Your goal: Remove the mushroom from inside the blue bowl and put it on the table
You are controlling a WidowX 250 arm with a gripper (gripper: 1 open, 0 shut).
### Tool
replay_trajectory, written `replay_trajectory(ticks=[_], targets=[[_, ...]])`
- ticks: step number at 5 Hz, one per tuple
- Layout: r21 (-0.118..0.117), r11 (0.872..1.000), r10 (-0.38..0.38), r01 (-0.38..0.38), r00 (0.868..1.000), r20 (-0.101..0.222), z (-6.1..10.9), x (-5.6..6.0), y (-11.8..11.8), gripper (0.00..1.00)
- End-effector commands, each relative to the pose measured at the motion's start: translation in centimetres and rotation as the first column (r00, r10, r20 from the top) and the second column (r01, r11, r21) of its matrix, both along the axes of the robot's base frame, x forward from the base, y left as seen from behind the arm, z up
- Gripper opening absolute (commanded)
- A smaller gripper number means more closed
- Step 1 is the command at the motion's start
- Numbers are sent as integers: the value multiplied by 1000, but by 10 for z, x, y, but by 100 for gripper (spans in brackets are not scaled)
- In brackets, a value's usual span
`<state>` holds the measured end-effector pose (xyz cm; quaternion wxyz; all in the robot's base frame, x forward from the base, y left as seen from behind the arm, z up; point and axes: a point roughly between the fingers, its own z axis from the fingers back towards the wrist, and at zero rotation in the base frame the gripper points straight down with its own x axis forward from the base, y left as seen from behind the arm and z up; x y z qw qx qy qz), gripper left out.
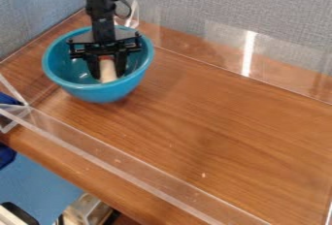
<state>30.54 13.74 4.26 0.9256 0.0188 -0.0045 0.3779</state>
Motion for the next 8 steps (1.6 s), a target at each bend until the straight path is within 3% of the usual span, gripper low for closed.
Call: replay_trajectory(ticks=[1, 5, 6, 8], targets=[[20, 1000, 9, -10, 999, 39, 11, 2, 1, 0], [33, 996, -87, 86, 995, 41, 3, 1, -6, 0], [35, 999, -16, 15, 999, 44, 9, -5, -19, 0], [40, 998, 48, -50, 998, 49, -7, -19, -13, 0]])
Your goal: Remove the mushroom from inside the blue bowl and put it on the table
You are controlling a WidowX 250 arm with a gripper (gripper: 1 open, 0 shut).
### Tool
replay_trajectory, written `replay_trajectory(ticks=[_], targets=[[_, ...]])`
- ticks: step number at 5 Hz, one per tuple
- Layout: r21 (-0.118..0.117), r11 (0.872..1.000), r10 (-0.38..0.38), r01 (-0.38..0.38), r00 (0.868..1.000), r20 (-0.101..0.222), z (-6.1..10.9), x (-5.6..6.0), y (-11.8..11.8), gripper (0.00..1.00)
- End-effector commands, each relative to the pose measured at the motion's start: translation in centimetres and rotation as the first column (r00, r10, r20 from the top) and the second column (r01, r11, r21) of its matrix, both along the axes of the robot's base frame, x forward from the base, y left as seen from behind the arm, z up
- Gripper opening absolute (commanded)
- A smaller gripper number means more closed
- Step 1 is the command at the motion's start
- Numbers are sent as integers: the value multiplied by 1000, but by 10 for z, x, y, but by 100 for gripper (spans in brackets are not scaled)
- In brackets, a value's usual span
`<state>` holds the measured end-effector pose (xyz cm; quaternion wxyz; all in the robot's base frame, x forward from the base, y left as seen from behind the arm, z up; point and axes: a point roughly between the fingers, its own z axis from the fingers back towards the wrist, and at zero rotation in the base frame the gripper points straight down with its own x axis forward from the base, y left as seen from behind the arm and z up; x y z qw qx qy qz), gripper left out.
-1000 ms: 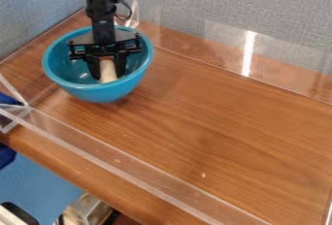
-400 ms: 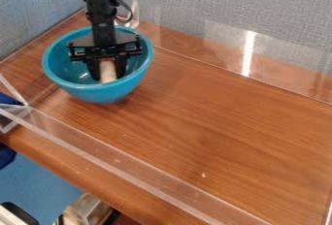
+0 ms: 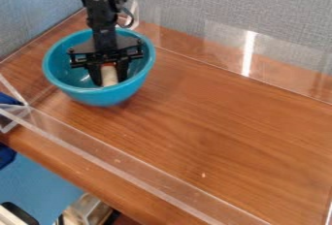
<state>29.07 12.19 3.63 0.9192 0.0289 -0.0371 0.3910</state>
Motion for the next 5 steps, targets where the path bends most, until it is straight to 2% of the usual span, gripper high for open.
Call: replay_trajectory(ticks=[1, 2, 4, 5], targets=[[2, 997, 76, -76, 997, -3, 3, -3, -3, 0], [7, 992, 130, -130, 992, -1, 6, -1, -9, 0], [18, 986, 168, -168, 986, 4, 14, 2, 13, 0], [23, 980, 197, -197, 980, 6, 11, 1, 11, 0]])
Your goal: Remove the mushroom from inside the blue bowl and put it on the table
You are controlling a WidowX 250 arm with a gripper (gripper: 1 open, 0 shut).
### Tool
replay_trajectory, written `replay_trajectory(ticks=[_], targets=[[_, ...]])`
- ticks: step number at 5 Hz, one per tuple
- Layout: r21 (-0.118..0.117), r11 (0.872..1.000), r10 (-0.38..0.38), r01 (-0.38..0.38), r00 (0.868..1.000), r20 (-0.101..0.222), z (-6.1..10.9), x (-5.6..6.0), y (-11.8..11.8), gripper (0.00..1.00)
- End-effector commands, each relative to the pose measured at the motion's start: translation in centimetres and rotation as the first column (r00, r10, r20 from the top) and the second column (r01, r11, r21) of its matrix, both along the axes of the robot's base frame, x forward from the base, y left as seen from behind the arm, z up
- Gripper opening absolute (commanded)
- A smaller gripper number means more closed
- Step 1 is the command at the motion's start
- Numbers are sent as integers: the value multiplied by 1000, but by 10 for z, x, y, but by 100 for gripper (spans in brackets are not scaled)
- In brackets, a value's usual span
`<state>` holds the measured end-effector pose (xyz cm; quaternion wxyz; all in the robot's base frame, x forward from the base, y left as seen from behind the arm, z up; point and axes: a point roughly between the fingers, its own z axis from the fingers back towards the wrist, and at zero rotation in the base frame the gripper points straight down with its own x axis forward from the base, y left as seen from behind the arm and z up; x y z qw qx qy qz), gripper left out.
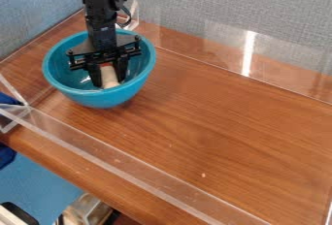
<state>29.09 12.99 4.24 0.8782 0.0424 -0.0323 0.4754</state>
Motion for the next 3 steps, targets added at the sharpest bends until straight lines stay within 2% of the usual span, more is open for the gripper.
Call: replay_trajectory(ticks=[1, 2, 3], targets=[[13, 999, 40, -40, 999, 16, 3, -1, 1, 0], [19, 997, 70, -70, 997, 18, 0, -2, -1, 0], [25, 1000, -3, 3, 1000, 21, 7, -4, 1, 0]])
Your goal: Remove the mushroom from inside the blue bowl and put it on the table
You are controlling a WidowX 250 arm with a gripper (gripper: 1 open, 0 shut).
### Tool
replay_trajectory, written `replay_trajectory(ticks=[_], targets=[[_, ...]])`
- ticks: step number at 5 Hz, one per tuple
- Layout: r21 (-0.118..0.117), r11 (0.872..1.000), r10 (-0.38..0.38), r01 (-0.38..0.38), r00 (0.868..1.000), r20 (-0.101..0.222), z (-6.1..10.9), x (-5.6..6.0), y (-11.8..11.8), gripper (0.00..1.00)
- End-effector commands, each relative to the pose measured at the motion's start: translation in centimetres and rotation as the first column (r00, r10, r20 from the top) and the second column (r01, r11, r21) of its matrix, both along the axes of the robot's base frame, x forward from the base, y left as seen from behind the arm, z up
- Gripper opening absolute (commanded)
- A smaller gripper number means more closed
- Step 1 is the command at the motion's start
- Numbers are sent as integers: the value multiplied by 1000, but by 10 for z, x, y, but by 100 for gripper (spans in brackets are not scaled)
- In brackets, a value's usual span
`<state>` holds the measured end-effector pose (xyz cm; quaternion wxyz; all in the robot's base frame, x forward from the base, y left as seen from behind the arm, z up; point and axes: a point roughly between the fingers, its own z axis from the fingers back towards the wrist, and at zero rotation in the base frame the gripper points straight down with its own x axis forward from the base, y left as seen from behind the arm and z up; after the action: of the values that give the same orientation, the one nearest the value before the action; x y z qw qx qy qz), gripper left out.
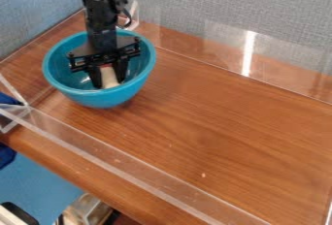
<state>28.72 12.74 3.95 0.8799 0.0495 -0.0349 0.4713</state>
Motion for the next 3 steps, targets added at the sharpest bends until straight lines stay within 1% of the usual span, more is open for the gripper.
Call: replay_trajectory(ticks=[1, 3], targets=[[15, 998, -67, 67, 997, 25, 16, -3, 7, 0], [26, 996, -82, 81, 996, 27, 12, -4, -7, 0]])
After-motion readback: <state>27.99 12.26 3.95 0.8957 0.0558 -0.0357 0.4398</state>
